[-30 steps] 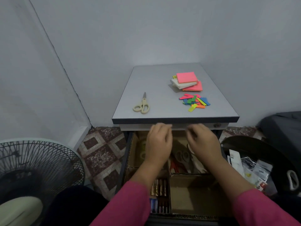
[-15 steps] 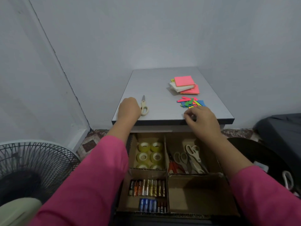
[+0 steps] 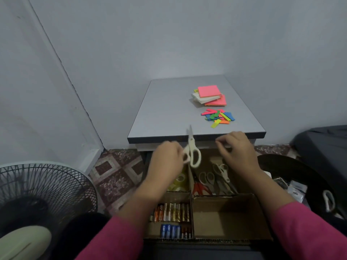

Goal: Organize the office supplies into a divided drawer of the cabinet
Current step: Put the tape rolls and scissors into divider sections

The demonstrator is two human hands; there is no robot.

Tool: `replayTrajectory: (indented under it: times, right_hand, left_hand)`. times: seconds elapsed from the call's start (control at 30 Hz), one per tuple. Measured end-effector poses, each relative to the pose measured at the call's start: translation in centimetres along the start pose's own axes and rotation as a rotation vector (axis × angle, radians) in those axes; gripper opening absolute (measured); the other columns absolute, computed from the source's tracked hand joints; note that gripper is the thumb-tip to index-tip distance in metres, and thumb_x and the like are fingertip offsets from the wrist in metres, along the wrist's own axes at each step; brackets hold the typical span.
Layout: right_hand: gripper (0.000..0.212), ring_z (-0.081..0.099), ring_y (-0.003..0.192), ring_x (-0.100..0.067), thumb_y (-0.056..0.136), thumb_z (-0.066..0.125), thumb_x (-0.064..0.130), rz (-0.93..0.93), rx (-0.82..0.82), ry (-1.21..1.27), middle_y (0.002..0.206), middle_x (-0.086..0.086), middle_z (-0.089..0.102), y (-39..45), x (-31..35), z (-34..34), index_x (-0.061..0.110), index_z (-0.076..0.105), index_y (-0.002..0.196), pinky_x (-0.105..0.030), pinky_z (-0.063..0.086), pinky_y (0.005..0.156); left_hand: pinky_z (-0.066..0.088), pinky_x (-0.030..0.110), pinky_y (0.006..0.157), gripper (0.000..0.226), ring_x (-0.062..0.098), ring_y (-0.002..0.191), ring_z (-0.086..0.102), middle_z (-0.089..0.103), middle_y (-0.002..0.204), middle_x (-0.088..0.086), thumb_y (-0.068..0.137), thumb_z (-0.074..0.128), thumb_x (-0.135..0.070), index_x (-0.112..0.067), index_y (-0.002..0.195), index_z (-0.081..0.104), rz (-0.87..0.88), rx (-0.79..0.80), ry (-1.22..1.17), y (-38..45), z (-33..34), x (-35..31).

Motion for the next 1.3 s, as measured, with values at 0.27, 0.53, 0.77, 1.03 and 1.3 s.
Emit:
replayTrajectory:
  times: [0.27,0.53,0.77,1.03,1.3]
  right_hand:
    - [0.011,0.055,0.082,-0.008,0.091,0.060,0.025,0.326,0.304,0.038,0.096,0.005,0.061,-5.3,-6.7,4.4,0.021,0.067,0.098,-0.021,0.044,0.067]
    - [0.010,0.054,0.078,-0.006,0.090,0.060,0.026,0.327,0.305,0.010,0.090,0.007,0.059,-5.6,-6.6,4.6,0.022,0.068,0.096,-0.016,0.040,0.063]
    - [0.013,0.054,0.077,-0.009,0.089,0.060,0.025,0.276,0.293,-0.021,0.086,0.005,0.060,-5.5,-6.3,4.5,0.019,0.070,0.096,-0.021,0.043,0.064]
    - [0.015,0.054,0.078,-0.010,0.089,0.060,0.025,0.264,0.298,-0.004,0.088,0.003,0.061,-5.5,-6.0,4.5,0.018,0.070,0.097,-0.026,0.048,0.067]
    - [0.014,0.054,0.077,-0.010,0.088,0.061,0.024,0.256,0.303,-0.011,0.086,0.003,0.061,-5.5,-5.9,4.5,0.018,0.070,0.096,-0.026,0.046,0.066]
  left_hand:
    - [0.052,0.027,0.068,0.017,0.017,0.083,0.061,0.062,0.096,0.005,0.091,0.050,-0.010,-0.012,0.094,0.067,0.048,0.200,0.108,-3.1,8.9,-0.7]
    - [0.053,0.034,0.076,0.016,0.028,0.097,0.063,0.065,0.104,0.012,0.091,0.052,-0.007,-0.005,0.100,0.065,-0.083,0.316,0.171,-0.5,14.8,-1.7]
    - [0.049,0.031,0.076,0.022,0.027,0.101,0.063,0.065,0.110,0.011,0.087,0.066,-0.020,-0.005,0.104,0.064,-0.250,0.534,0.108,0.2,18.4,0.1]
    - [0.045,0.031,0.091,0.039,0.026,0.116,0.054,0.056,0.130,0.011,0.097,0.050,-0.032,-0.008,0.127,0.057,-0.365,0.646,0.047,-0.5,19.5,-0.2]
    - [0.048,0.033,0.086,0.030,0.029,0.111,0.060,0.062,0.120,0.013,0.091,0.056,-0.015,-0.003,0.118,0.061,-0.234,0.604,0.075,0.8,20.6,0.8]
Point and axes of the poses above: each hand's wrist, its own y-axis towards the middle knuckle, its own z-axis out of the palm, x = y × z, the point moved 10 cm from there along y, towards the middle knuckle
